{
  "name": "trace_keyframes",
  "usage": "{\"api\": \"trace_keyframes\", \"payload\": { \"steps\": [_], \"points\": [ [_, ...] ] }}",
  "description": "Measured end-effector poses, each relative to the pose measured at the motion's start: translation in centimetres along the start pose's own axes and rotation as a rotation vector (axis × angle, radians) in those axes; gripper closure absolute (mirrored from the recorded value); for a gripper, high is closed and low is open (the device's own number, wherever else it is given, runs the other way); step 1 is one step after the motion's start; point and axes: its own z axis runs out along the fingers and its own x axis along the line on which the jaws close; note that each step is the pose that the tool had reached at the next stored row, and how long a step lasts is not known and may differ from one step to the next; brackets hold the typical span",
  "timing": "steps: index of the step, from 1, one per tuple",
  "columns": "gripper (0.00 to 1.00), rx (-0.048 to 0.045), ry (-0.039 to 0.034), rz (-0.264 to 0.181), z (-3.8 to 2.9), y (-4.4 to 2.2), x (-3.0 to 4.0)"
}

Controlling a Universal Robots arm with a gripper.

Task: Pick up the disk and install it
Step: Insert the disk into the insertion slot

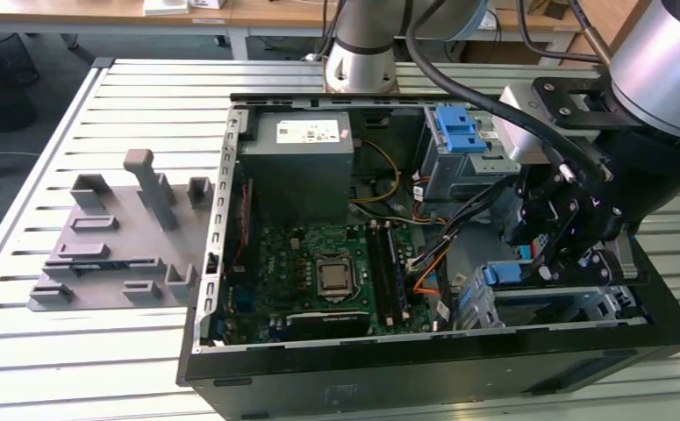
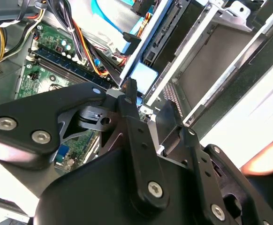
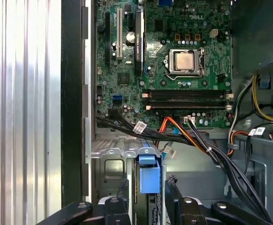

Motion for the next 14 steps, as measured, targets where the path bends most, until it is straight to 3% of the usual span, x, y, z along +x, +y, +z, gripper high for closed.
{"api": "trace_keyframes", "payload": {
  "steps": [4, 9, 14],
  "points": [
    [0.58, 0.0000, 0.0000, 0.000, 0.05, 0.00, 0.00],
    [0.82, 0.0000, 0.0000, 0.000, 0.06, 0.00, 0.01],
    [0.89, 0.0000, -0.0001, 0.000, 0.07, 0.00, 0.01]
  ]
}}
